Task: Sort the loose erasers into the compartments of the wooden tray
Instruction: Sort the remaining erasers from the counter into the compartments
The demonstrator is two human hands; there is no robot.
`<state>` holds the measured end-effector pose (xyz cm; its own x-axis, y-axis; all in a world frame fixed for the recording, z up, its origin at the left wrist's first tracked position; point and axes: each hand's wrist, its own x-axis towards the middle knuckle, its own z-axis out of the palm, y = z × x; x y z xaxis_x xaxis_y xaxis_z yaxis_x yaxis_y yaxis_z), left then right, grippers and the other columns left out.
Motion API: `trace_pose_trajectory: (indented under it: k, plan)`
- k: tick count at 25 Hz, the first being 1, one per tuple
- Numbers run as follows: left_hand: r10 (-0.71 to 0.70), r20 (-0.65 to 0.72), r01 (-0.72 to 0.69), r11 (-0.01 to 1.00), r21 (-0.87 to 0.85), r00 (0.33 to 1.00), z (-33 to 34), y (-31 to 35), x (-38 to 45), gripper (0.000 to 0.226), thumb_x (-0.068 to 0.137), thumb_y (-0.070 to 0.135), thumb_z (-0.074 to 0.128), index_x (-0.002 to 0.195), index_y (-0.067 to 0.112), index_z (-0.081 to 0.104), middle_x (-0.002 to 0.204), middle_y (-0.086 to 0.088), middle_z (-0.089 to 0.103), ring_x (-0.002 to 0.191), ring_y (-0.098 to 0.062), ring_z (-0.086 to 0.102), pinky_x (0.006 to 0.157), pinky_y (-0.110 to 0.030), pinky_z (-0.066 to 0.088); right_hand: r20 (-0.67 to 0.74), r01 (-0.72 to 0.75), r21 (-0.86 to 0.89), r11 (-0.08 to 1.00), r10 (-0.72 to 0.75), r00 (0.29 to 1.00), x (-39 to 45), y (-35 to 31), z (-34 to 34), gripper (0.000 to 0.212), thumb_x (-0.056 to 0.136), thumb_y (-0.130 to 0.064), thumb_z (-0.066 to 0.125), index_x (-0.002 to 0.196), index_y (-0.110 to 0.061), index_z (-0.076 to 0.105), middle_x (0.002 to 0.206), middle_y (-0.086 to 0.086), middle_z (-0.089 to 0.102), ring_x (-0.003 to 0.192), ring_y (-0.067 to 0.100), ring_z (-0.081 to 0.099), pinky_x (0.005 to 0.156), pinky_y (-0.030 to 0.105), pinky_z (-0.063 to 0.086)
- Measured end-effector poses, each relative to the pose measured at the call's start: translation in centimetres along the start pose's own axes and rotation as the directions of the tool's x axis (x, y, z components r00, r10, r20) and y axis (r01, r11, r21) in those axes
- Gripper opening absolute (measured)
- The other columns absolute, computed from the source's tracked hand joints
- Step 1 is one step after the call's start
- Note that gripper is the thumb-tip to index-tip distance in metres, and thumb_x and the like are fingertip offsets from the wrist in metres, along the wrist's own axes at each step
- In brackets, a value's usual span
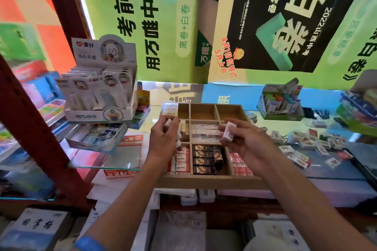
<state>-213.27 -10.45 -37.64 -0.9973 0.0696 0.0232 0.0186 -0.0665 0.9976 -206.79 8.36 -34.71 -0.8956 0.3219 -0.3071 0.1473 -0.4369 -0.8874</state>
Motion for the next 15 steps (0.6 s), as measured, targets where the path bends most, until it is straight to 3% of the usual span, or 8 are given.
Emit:
trace_pose_trajectory:
  k: [3, 5, 11, 13, 15]
  plan:
    - [-0.052, -0.017, 0.052, 0.999, -0.01, 0.999, 0.1, -0.8, 0.9, 0.015, 0.101, 0.033, 0.052, 0.107, 0.025, 0.063, 0.096, -0.015, 0.07, 0.084, -0.027, 0.073, 0.058, -0.037, 0.06, 0.02, -0.033, 0.029, 0.999, 0.032, 0.999, 1.4, -0.3, -0.4, 0.02, 0.094, -0.004, 0.059, 0.111, -0.011, 0.067, 0.1, 0.014, 0.074, 0.085, 0.024, 0.069, 0.055, 0.03, 0.055]
    - [-0.078, -0.024, 0.077, 0.997, -0.021, 0.997, 0.2, -1.0, 1.1, 0.018, 0.101, 0.033, 0.051, 0.111, 0.023, 0.063, 0.096, -0.012, 0.071, 0.079, -0.021, 0.073, 0.055, -0.03, 0.057, 0.024, -0.002, 0.013, 1.0, 0.002, 1.0, 2.0, -0.1, -0.6, 0.022, 0.092, -0.002, 0.061, 0.111, -0.011, 0.067, 0.103, 0.014, 0.073, 0.087, 0.024, 0.07, 0.06, 0.03, 0.056]
    - [-0.11, -0.014, 0.109, 0.993, -0.051, 0.994, 0.1, -1.3, 1.3, 0.019, 0.101, 0.033, 0.052, 0.114, 0.024, 0.062, 0.103, -0.013, 0.069, 0.074, -0.019, 0.069, 0.047, -0.025, 0.051, 0.004, 0.027, -0.007, 1.0, -0.027, 1.0, 3.0, 0.4, -0.3, 0.025, 0.083, 0.008, 0.066, 0.103, -0.007, 0.067, 0.096, 0.017, 0.075, 0.085, 0.028, 0.075, 0.062, 0.026, 0.059]
    - [-0.109, -0.007, 0.108, 0.992, -0.062, 0.994, 0.1, -1.3, 1.3, 0.019, 0.101, 0.033, 0.052, 0.114, 0.025, 0.062, 0.104, -0.013, 0.07, 0.079, -0.022, 0.07, 0.049, -0.026, 0.052, -0.003, 0.105, -0.168, 0.98, -0.107, 0.994, 3.6, 0.7, 0.1, 0.023, 0.082, 0.004, 0.071, 0.101, -0.01, 0.067, 0.103, 0.015, 0.072, 0.089, 0.028, 0.073, 0.066, 0.028, 0.06]
    - [-0.103, -0.006, 0.102, 0.993, -0.054, 0.995, 0.0, -1.4, 1.4, 0.019, 0.101, 0.033, 0.052, 0.115, 0.024, 0.062, 0.104, -0.014, 0.069, 0.079, -0.022, 0.07, 0.048, -0.026, 0.052, 0.055, 0.218, -0.507, 0.834, -0.221, 0.974, 4.2, 1.2, 1.0, 0.02, 0.083, -0.008, 0.075, 0.098, -0.015, 0.065, 0.102, 0.007, 0.069, 0.091, 0.021, 0.071, 0.069, 0.027, 0.06]
